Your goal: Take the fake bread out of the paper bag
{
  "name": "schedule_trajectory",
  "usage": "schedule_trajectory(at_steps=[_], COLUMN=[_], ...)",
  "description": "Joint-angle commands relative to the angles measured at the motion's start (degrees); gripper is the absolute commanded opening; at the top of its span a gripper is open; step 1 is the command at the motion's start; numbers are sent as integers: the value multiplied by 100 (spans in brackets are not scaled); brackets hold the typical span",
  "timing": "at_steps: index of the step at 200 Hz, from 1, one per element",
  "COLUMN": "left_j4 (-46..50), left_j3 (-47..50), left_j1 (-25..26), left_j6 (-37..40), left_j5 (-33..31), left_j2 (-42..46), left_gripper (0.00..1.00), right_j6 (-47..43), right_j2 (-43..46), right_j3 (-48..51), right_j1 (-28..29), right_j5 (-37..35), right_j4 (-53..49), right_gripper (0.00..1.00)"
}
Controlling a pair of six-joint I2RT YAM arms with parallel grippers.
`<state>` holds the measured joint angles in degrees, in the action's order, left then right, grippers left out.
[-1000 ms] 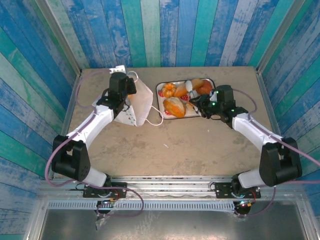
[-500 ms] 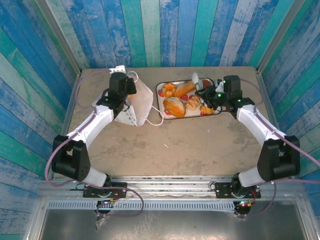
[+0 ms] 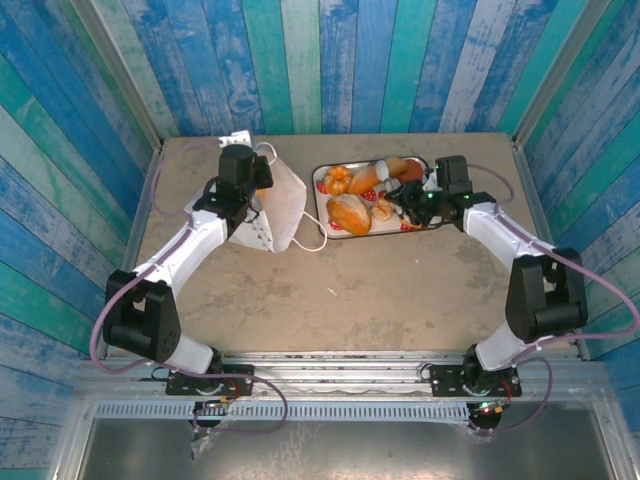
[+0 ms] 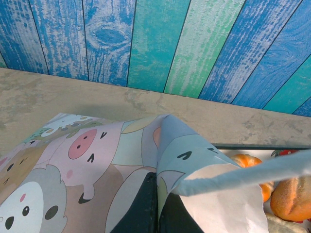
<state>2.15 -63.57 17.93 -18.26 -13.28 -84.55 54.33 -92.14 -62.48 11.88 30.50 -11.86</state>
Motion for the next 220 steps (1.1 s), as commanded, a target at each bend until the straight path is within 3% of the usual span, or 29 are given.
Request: schedule_trajectory(at_steps=[1,66,139,220], left_j4=[-40,-57,-45,-66], left_j3=[12,11,11,3], left_j1=[-18,-18,-18,-18], left_j6=[-15,-21,-22,-14], left_j5=[51,56,51,65], left_j2=[206,152,154,141], left_gripper=[0,0,0,0], right_j6=[-99,-93,-203,-142], right_j2=[-183,-454,-426,-269], right_j3=[-269,-325,-49,349], right_j1=[-1,-10,-20,-53], right_j5=[130,148,181,37], right_j4=[3,269,633,1235], right_gripper=[49,44,21,18])
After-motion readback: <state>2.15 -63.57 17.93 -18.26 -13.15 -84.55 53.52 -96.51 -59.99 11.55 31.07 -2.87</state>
